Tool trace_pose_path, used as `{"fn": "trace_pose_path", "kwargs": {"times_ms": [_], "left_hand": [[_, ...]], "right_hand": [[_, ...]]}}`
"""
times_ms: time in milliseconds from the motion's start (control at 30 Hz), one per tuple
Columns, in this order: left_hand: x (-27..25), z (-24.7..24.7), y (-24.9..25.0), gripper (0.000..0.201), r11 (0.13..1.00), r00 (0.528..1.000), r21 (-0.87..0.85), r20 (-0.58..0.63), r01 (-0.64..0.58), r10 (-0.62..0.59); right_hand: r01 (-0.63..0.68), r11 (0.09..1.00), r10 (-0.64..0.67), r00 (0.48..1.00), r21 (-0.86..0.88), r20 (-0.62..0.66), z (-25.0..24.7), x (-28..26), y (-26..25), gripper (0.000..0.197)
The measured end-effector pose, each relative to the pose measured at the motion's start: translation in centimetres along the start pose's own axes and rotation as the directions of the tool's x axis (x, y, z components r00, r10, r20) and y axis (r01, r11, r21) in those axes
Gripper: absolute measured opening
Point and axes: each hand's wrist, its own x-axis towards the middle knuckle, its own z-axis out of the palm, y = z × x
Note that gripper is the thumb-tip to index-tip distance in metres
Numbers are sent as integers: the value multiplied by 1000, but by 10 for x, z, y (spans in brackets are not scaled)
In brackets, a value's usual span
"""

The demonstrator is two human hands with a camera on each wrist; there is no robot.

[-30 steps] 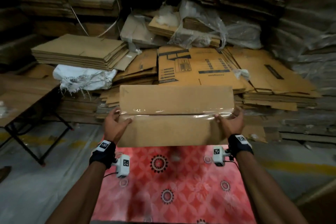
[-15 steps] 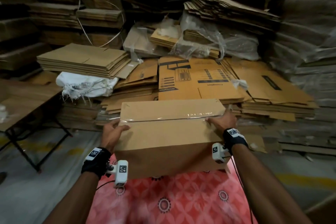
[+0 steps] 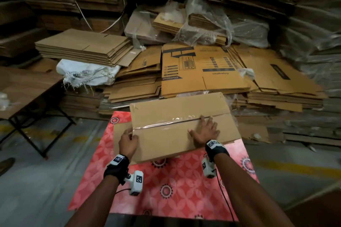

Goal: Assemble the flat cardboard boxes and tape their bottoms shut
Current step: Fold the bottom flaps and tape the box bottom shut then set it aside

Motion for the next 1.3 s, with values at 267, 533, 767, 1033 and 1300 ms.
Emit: {"fn": "trace_pose_path", "kwargs": {"times_ms": [267,533,767,1033,1300], "left_hand": [[-39,13,7,23,992,988,-76,124,100,-90],[-48,25,-3,21,974,960,-106,220,202,-175],[-19,20,-12,37,986,963,1,215,164,-161],[-15,20,-12,20,927,938,-258,283,274,-199],[-39,25,-73,44,983,953,119,286,-139,100]], "right_hand": [[184,983,-182,981,-13,70,18,-9,-24,94],[432,893,-428,902,-126,59,67,-43,-58,76],[442,883,-437,897,-156,66,74,-47,-67,68],[568,817,-562,823,-95,85,100,-72,-98,72],[612,772,-580,789,-172,202,95,-67,-93,117]]}}
